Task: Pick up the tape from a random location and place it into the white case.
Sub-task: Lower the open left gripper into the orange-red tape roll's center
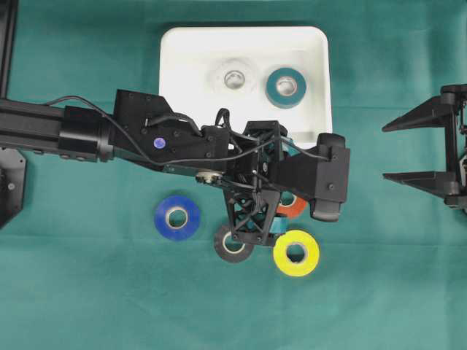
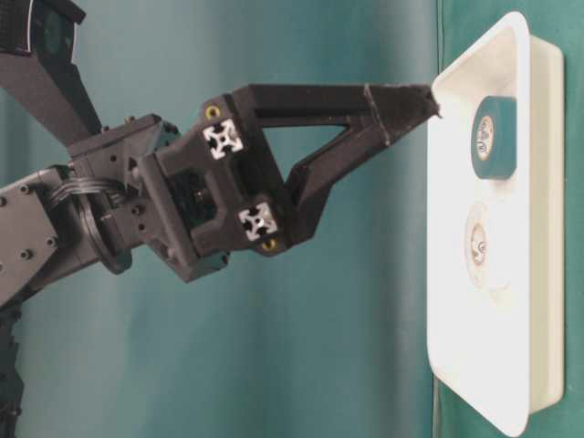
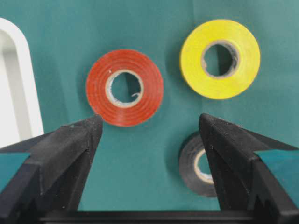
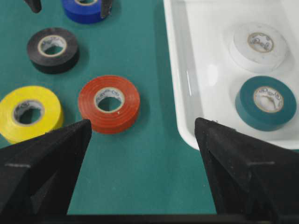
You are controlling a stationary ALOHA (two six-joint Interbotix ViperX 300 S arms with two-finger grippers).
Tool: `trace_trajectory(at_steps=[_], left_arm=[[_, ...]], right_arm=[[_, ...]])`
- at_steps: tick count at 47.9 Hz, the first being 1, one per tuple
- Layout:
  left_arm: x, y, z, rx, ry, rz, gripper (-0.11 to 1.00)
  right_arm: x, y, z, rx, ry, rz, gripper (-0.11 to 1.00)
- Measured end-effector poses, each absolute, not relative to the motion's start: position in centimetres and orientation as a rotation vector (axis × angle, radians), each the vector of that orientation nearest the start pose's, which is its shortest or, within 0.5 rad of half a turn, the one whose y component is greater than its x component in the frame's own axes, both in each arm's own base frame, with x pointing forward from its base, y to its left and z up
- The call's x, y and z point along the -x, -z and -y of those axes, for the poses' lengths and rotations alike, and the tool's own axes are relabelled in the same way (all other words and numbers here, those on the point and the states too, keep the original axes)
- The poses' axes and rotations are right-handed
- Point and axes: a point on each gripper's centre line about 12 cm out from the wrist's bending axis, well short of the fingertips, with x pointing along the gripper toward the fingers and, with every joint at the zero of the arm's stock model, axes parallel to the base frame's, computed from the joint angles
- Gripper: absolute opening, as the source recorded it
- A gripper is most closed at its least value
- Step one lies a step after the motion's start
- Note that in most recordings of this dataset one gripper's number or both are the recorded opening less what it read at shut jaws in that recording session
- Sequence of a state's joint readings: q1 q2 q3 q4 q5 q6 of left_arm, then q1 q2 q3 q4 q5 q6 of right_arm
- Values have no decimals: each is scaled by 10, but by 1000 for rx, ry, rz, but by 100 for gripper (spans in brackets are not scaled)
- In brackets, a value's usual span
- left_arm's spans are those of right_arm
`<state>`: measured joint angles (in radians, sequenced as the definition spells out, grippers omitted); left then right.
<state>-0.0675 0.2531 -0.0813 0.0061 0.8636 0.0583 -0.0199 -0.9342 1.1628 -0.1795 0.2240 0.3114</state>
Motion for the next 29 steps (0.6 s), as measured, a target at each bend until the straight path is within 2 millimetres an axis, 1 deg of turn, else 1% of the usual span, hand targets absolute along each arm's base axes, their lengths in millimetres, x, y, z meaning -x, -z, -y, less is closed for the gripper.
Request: trace_trajectory(at_steps=[23,29], left_arm=[[-490,-252,32,-93,89,-1012,81],[-491,-247,33,-95,90,-1010,81]], right_arm=[[-193,-234,9,-130,89,-444,86],[-193,-234,9,-130,89,-446,86]])
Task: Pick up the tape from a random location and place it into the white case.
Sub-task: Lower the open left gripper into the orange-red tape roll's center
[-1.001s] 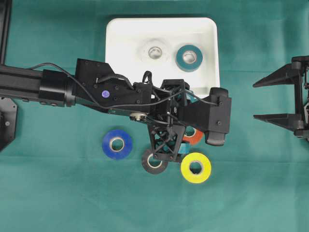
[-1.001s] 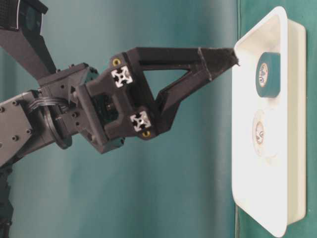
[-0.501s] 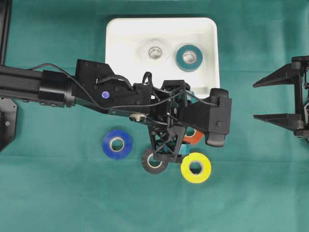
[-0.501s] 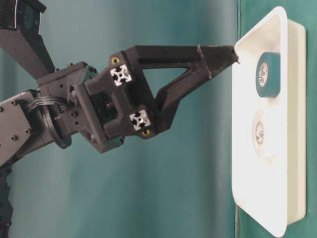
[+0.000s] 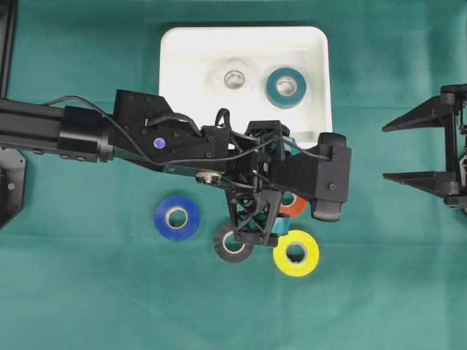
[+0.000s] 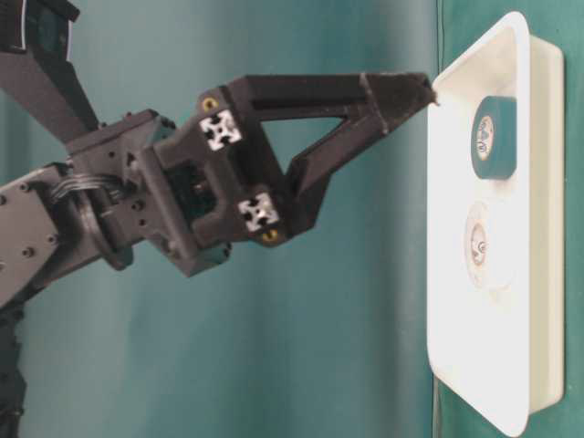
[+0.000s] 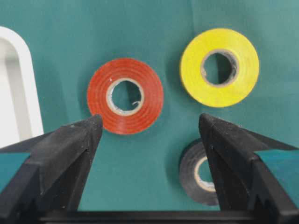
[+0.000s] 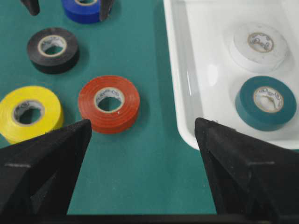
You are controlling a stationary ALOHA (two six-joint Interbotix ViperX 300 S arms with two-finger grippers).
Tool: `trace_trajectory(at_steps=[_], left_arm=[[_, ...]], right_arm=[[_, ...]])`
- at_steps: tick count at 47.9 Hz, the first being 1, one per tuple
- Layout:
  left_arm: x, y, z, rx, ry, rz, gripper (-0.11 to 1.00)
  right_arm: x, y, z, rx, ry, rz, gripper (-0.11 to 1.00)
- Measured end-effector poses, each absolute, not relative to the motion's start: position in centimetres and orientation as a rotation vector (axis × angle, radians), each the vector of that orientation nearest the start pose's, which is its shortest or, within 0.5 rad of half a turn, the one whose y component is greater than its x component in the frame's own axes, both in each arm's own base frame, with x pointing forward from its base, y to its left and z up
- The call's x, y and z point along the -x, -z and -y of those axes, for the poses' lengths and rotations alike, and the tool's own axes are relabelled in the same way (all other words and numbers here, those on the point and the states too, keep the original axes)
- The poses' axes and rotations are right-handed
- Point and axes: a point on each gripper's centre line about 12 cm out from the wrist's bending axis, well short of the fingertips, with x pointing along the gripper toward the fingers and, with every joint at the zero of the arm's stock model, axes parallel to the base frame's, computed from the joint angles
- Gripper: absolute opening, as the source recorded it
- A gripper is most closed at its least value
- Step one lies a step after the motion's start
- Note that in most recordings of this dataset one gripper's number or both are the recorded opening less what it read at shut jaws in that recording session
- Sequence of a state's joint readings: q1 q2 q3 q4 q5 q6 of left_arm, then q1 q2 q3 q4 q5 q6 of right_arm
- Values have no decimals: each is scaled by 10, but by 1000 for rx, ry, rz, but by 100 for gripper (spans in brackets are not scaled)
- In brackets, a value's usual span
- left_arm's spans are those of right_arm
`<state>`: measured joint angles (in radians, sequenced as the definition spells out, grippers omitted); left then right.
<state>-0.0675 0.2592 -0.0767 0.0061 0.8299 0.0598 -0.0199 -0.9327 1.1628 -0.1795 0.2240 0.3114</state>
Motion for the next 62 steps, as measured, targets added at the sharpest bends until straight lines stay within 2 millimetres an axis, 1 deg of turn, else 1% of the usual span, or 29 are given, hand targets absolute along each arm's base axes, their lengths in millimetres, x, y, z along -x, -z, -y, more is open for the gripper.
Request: trace_trajectory(at_steps=[16,27,37,47,51,62], left_arm=[[-495,-214,33,-96,91,-1041,81],[-499,-178,32,-96,91,-1087,81],[-502,-158,33,-96,91,-1104,81],[-504,-131,32,-100,93,-1137,81],[-505,-126,32,-105,96,-1137,81],[-508,-123,32,-107,95,-1122,81]], right_arm=[[-193,-233,9,-129,89,-447,86],[-194,-232,9,-129,90,-455,86],[-195,-231,9,-129,90,-460,86],[-195,-230,8,-129,89,-463,86],[-195,-230,8,-129,89,-466,86],[-196,-228,9,-129,91,-474,86]])
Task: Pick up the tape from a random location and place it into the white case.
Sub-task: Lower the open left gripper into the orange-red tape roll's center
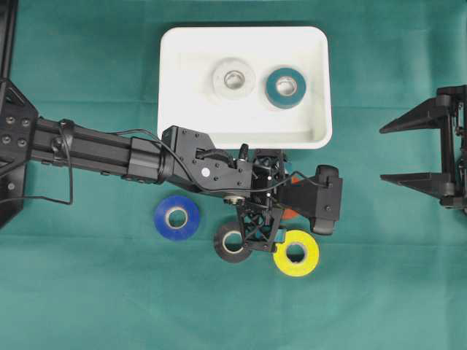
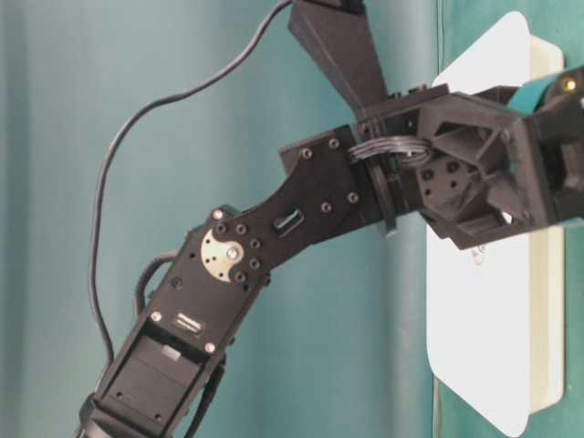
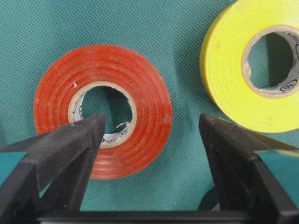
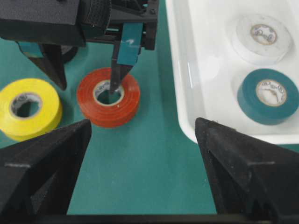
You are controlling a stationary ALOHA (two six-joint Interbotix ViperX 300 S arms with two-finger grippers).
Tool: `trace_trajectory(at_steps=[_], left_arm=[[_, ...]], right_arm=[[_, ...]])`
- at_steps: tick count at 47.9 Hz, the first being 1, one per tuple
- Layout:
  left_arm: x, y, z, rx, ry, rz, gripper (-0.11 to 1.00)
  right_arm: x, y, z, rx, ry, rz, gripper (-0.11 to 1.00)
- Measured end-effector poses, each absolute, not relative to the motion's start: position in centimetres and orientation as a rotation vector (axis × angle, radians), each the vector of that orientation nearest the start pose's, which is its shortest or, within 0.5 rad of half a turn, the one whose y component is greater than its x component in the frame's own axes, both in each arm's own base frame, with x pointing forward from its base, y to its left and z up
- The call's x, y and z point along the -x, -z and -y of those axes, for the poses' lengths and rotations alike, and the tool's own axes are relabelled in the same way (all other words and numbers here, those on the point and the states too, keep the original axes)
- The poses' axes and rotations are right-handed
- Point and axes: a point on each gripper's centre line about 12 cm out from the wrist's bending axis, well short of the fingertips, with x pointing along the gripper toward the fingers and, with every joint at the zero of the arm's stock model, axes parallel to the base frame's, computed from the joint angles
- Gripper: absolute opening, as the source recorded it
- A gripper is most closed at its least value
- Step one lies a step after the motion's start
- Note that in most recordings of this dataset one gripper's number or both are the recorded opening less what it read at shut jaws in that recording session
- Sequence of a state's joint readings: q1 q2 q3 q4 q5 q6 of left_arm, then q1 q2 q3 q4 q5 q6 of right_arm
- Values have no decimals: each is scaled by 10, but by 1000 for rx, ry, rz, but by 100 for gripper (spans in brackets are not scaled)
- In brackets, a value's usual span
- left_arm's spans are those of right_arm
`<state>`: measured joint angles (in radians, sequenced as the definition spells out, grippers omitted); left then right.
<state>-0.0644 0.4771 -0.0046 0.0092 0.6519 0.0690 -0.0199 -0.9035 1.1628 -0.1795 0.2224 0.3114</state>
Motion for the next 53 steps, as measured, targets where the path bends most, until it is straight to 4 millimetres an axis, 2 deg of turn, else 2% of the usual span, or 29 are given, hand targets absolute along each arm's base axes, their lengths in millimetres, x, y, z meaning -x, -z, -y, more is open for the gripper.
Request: trace_trajectory(at_steps=[15,27,30,38,40,53], left_arm=[[-509,-107,31,-107,95,-1143,81],[-509,-106,31,-108,96,-1145,78],[-509,-105,31,-108,96,-1146,70],[-508,-105,34,-134,116,-1152,30],[-507,-106,35,-147,125,-1156,23],[-507,-105,37,-158,134,-1168,22]], right_arm=[[-197,-228,8,-129,89,-472,86],[-197,-228,8,-129,90,-474,86],[-197,-227,8,-129,90,-475,86],[-197,-227,8,-129,88,-475,86],[-197,-228,8,-129,90,-474,86],[-197,-228,8,-129,90,-474,86]])
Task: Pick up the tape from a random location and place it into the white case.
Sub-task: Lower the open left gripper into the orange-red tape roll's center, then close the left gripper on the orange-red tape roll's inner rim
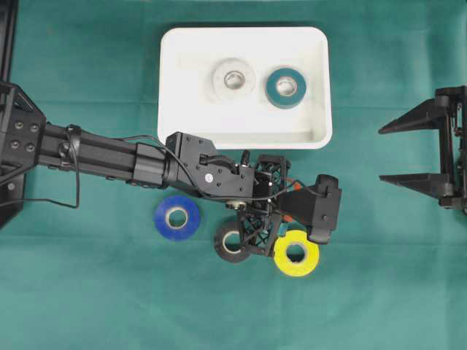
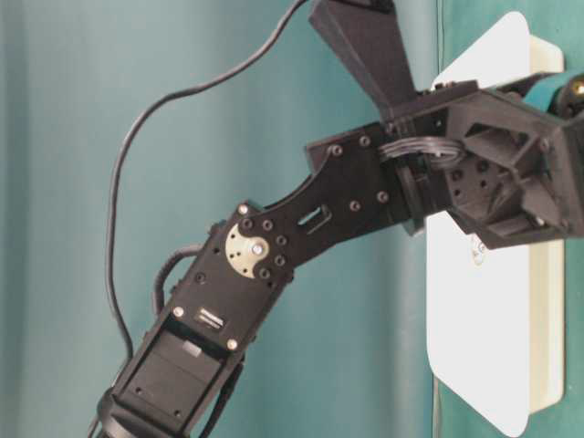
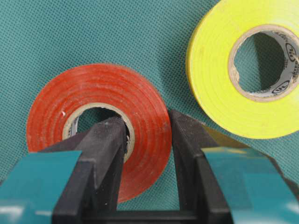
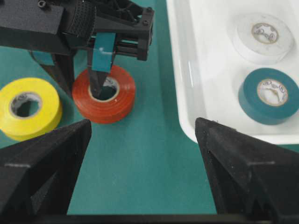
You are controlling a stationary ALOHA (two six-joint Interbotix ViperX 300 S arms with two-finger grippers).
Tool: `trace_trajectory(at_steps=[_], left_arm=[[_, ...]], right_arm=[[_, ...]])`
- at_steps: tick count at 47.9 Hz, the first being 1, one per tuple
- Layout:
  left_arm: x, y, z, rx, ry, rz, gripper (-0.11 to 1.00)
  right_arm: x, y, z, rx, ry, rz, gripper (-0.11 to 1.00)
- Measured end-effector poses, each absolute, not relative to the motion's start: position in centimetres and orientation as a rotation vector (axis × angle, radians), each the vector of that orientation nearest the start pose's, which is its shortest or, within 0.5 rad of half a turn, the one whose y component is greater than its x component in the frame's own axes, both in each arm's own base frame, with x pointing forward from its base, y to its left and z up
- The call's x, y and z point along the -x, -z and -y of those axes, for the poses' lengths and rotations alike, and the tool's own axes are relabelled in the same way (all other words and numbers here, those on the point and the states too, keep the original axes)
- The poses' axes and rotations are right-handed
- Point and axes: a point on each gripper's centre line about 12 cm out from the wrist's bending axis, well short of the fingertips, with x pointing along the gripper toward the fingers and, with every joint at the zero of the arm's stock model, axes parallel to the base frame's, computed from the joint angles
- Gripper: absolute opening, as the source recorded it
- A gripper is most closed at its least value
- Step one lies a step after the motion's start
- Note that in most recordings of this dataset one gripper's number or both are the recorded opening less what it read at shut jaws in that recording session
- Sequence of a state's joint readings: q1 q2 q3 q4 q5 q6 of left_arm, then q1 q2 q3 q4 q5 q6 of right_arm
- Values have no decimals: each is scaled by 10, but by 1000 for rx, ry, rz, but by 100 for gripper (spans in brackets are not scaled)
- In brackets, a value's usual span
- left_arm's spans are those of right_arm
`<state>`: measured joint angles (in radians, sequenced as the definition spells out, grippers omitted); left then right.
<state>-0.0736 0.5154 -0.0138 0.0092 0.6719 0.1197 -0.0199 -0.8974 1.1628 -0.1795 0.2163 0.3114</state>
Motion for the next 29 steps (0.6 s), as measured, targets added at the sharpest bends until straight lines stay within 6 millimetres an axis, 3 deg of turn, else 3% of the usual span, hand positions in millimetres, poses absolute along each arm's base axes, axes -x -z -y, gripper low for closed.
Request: trace_trajectory(at_steps=[29], left_arm=[[-506,-108,37,-157,135,-1176,22]], right_arm=[[-197,-228,8,-129,88,-474,86]])
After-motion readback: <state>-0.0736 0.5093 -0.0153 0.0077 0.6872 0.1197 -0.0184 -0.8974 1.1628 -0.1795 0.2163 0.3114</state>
